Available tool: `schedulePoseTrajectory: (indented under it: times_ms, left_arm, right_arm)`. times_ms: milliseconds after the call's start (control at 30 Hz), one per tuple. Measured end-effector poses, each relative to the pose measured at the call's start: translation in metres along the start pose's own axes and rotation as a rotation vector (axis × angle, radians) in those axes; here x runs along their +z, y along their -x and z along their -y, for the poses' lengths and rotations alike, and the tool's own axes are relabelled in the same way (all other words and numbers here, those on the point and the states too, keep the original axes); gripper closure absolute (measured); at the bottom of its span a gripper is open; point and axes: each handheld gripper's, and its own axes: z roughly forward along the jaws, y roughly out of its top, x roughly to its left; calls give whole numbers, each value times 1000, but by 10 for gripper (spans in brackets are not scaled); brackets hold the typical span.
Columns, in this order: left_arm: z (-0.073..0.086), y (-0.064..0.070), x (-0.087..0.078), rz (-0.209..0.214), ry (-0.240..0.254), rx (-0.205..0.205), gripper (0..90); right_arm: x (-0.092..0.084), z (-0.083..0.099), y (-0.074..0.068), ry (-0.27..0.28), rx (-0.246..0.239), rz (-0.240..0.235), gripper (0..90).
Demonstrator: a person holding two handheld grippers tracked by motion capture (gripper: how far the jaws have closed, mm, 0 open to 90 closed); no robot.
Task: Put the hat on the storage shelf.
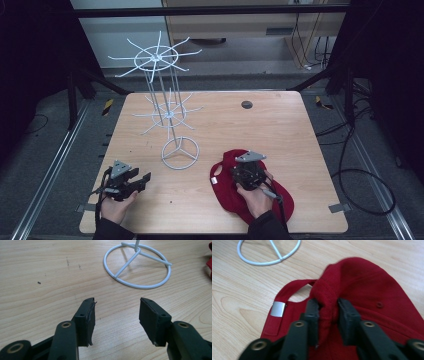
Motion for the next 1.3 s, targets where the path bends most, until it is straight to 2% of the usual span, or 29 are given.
schedulePoseTrajectory:
  times_ms: [100, 200, 333, 667, 833, 1000, 1100, 1300]
  left_arm:
    - [0, -2, 0, -4, 2, -2, 471]
    - [1, -3, 0, -3, 1, -8, 475]
    - [0, -2, 0, 1, 6, -7, 477]
    - [1, -1, 0, -2, 20, -2, 456]
    - [0, 0, 1, -3, 21, -4, 444]
    - [0, 2, 3, -4, 17, 1, 441]
    - [0, 3, 2, 2, 21, 2, 437]
    - [0, 2, 2, 3, 22, -1, 435]
  right_arm:
    - [-4, 0, 6, 3, 30, -15, 771]
    - [-12, -2, 10, 31, 48, -39, 780]
    - [-29, -6, 19, 98, 58, -61, 782]
    - [-85, -12, 47, 289, 80, -120, 785]
    - [-108, -16, 57, 382, 86, -155, 787]
    - [-127, -23, 59, 450, 84, -177, 790]
    - [-136, -32, 59, 505, 98, -218, 791]
    - [-146, -47, 53, 574, 92, -252, 792]
